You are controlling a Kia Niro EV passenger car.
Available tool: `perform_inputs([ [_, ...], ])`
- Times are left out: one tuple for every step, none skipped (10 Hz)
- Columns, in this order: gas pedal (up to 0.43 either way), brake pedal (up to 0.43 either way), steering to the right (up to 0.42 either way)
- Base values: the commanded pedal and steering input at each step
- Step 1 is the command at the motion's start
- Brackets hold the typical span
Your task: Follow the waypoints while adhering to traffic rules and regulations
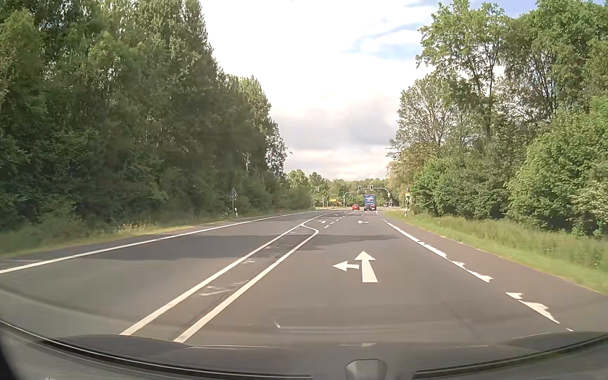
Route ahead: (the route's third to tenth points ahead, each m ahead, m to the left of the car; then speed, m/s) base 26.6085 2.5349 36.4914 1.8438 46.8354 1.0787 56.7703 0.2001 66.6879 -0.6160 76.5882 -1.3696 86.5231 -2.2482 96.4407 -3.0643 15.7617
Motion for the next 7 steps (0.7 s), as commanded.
perform_inputs([
  [0.000, 0.006, 0.009],
  [0.000, 0.006, 0.009],
  [0.000, 0.006, 0.008],
  [0.000, 0.006, 0.007],
  [0.000, 0.006, 0.005],
  [0.000, 0.006, 0.004],
  [0.000, 0.006, 0.004],
])
